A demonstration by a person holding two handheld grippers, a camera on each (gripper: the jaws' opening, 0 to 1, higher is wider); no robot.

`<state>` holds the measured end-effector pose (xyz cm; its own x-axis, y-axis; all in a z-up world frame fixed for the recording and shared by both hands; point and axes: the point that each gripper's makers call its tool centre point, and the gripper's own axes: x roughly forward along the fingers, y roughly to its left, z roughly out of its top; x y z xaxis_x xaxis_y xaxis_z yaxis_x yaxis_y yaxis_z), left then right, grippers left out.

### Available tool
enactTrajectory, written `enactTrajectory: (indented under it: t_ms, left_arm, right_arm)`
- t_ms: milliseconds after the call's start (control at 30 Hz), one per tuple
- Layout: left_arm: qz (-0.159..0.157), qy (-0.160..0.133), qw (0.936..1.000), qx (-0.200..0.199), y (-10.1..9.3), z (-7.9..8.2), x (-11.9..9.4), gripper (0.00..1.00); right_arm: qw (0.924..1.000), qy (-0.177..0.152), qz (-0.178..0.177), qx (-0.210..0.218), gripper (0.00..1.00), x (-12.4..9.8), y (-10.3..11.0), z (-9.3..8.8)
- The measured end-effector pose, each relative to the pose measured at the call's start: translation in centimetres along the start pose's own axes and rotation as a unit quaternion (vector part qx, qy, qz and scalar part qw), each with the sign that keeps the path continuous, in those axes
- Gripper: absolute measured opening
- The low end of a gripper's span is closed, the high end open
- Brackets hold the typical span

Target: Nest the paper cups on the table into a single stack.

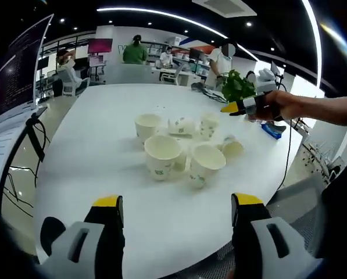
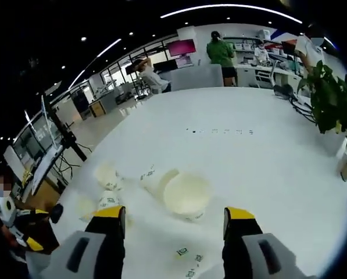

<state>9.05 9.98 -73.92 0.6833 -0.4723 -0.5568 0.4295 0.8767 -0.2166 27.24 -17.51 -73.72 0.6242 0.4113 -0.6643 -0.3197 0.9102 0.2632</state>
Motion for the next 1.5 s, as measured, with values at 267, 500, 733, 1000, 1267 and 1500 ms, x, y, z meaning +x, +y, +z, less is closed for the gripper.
enactTrajectory:
  t_ms: [267,500,733,1000,1267,1500]
  left_arm:
    - [0.002,0.006,1.0,-0.001,0.2,-0.5,0.4,0.75]
    - [0.003,0.009,0.9999,-0.005,-0.2,-0.5,0.2,0.75]
    - [0.006,0.012,0.9999,-0.005,-0.4,-0.5,0.2,0.75]
    - [0.007,0.015,0.9998,-0.006,-0.3,-0.6,0.5,0.75]
    - [0.009,0.017,0.9998,-0.006,-0.1,-0.8,0.7,0.75]
    - [0.013,0.019,0.9997,-0.006,0.5,-0.9,0.8,0.75]
  right_arm:
    - [0.9991,0.037,-0.018,0.005,0.66,2.5,-3.0,1.1]
    - [0.9975,0.063,-0.032,0.0,0.63,3.0,-3.4,0.7]
    - [0.9938,0.101,-0.044,-0.012,0.59,4.8,-4.5,-0.1]
    - [0.9876,0.148,-0.044,-0.03,0.56,7.7,-5.5,-1.8]
    - [0.9836,0.172,-0.046,-0.027,0.53,9.3,-6.2,-2.6]
    - [0.981,0.187,-0.049,-0.016,0.45,9.8,-6.5,-3.4]
